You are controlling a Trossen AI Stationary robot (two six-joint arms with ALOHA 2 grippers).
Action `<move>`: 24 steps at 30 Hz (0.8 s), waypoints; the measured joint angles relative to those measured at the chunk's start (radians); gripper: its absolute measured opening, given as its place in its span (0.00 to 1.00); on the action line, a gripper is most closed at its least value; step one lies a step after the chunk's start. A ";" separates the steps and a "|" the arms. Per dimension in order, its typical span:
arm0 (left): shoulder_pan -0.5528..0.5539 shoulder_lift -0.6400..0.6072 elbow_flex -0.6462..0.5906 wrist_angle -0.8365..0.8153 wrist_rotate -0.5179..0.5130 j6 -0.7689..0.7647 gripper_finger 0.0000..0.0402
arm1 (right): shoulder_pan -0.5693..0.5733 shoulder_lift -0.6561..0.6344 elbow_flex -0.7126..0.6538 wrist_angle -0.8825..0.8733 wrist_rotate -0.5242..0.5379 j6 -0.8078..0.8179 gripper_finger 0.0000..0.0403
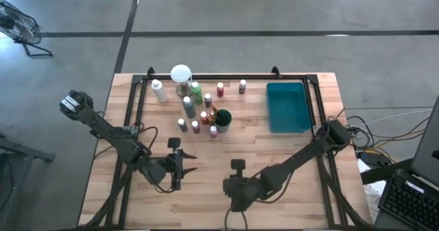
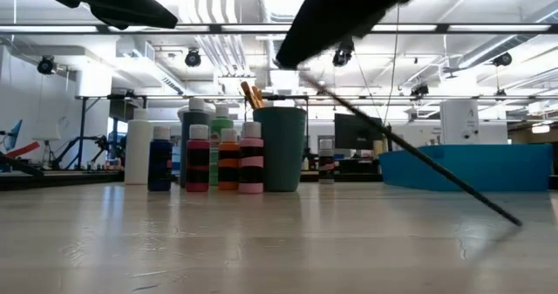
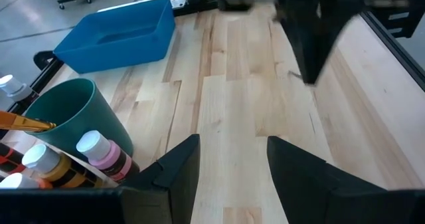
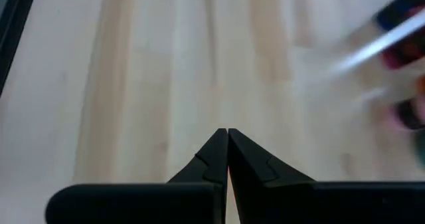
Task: Pick & Place Paint Supplies
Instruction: Put the gold paint brush into the green cup
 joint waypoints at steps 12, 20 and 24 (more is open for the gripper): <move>0.000 0.000 0.001 0.008 -0.002 0.022 0.45 | -0.123 -0.323 -0.200 0.139 0.134 -0.166 0.02; 0.000 -0.002 0.001 0.007 -0.005 0.027 0.45 | -0.248 -0.475 -0.309 0.320 0.082 -0.315 0.02; 0.000 -0.002 0.001 0.008 -0.024 0.034 0.45 | -0.316 -0.499 -0.340 0.354 0.052 -0.354 0.02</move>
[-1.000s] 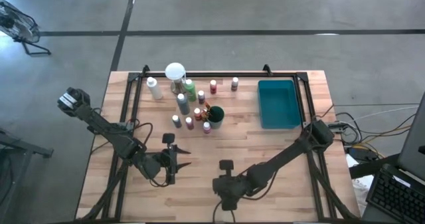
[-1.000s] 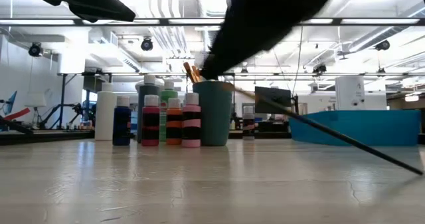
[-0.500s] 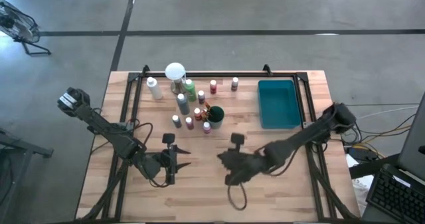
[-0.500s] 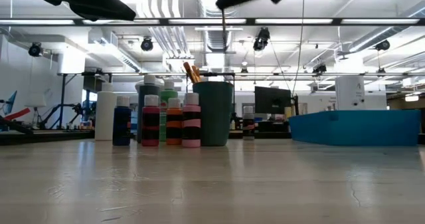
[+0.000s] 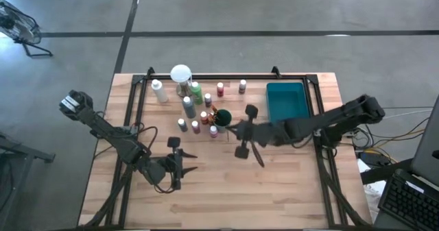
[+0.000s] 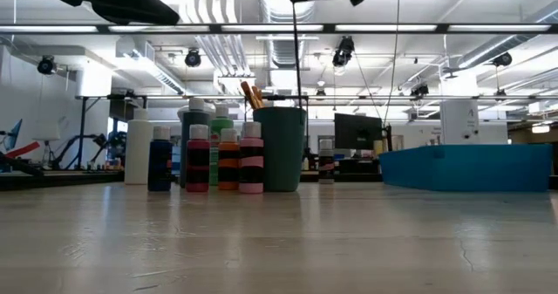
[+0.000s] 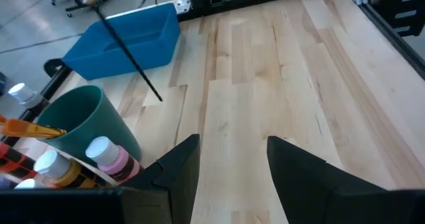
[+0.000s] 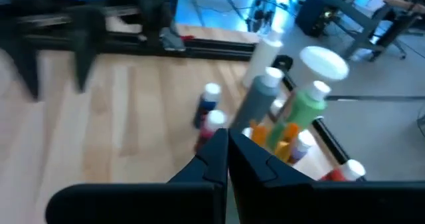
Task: Pick & Place Paint Supplies
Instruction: Put the gold paint brush into the green cup
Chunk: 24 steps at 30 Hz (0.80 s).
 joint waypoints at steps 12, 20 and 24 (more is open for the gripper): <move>0.001 0.000 -0.010 0.001 -0.010 0.001 0.45 | -0.130 -0.002 0.149 -0.013 -0.124 -0.135 0.02; 0.001 0.000 -0.021 0.000 -0.009 -0.014 0.45 | -0.197 -0.003 0.196 -0.023 -0.182 -0.169 0.02; 0.001 0.000 -0.021 0.000 -0.009 -0.013 0.45 | -0.230 -0.002 0.166 -0.022 -0.212 -0.150 0.02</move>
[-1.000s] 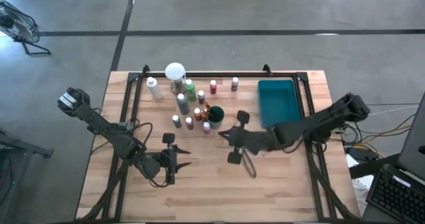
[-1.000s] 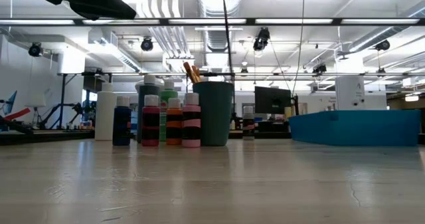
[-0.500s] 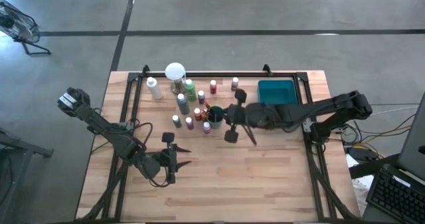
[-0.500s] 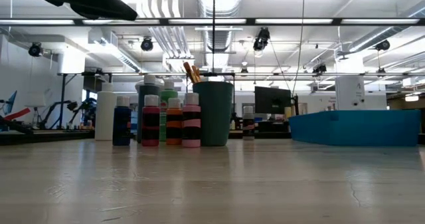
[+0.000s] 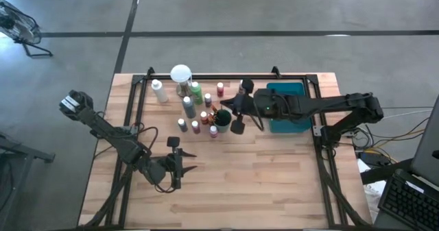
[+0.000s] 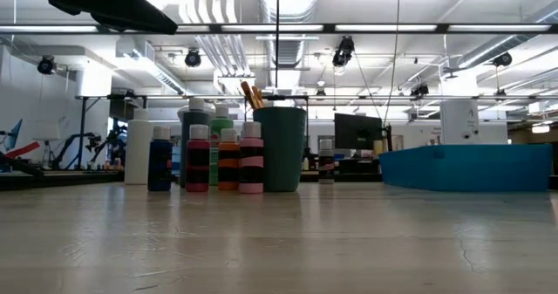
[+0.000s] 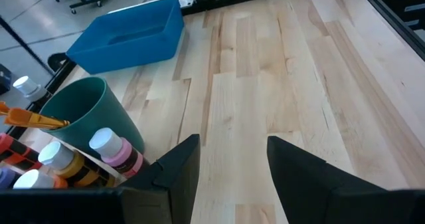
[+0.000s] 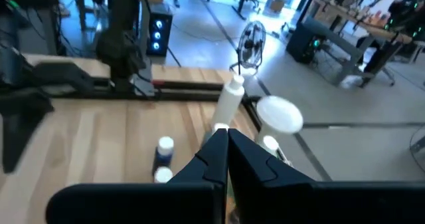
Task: Pick & Place Paint Supplies
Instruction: Put the gold paint brush into the green cup
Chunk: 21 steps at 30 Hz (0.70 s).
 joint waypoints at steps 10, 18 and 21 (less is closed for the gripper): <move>0.000 0.000 0.000 -0.003 -0.006 0.000 0.45 | -0.065 0.082 -0.064 0.105 -0.059 0.020 0.02; 0.000 0.000 0.000 -0.011 -0.007 0.000 0.45 | -0.090 0.183 -0.096 0.134 -0.101 0.061 0.02; 0.000 0.000 0.000 -0.014 -0.007 0.000 0.45 | -0.093 0.217 -0.097 0.142 -0.105 0.070 0.02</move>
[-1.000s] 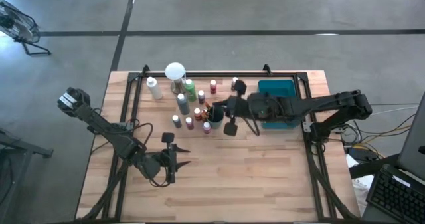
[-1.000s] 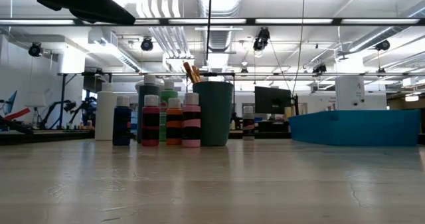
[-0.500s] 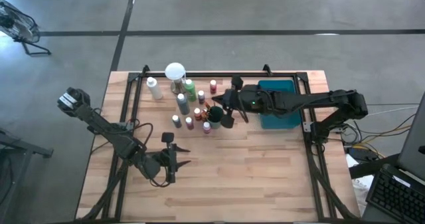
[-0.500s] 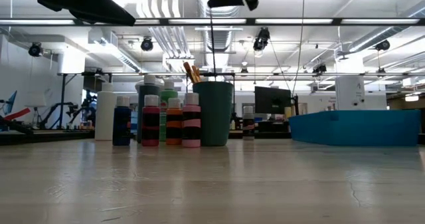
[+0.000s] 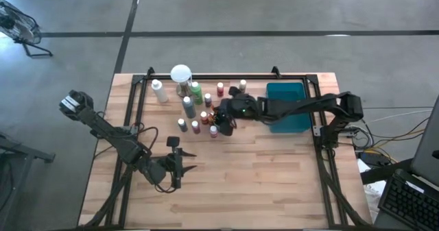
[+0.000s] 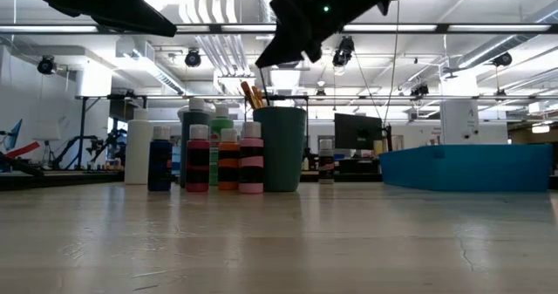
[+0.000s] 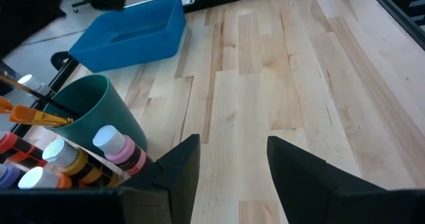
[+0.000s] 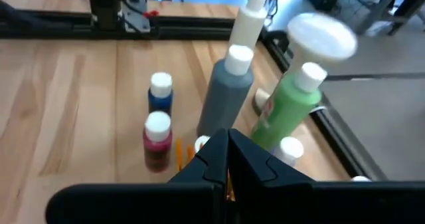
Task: Pick & Place Paint Supplies
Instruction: Put the gold paint brush into the green cup, then put the gray paint bottle into blue bin
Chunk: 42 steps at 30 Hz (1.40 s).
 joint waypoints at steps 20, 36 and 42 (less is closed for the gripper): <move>0.000 0.000 0.000 -0.002 0.000 -0.004 0.45 | -0.025 0.033 -0.070 0.002 -0.053 0.097 0.02; 0.000 0.000 0.000 -0.006 0.000 0.010 0.45 | -0.025 0.011 -0.043 -0.015 -0.052 0.106 0.15; 0.001 -0.002 0.000 -0.035 0.000 0.020 0.45 | -0.017 -0.071 0.030 -0.255 -0.052 0.097 0.32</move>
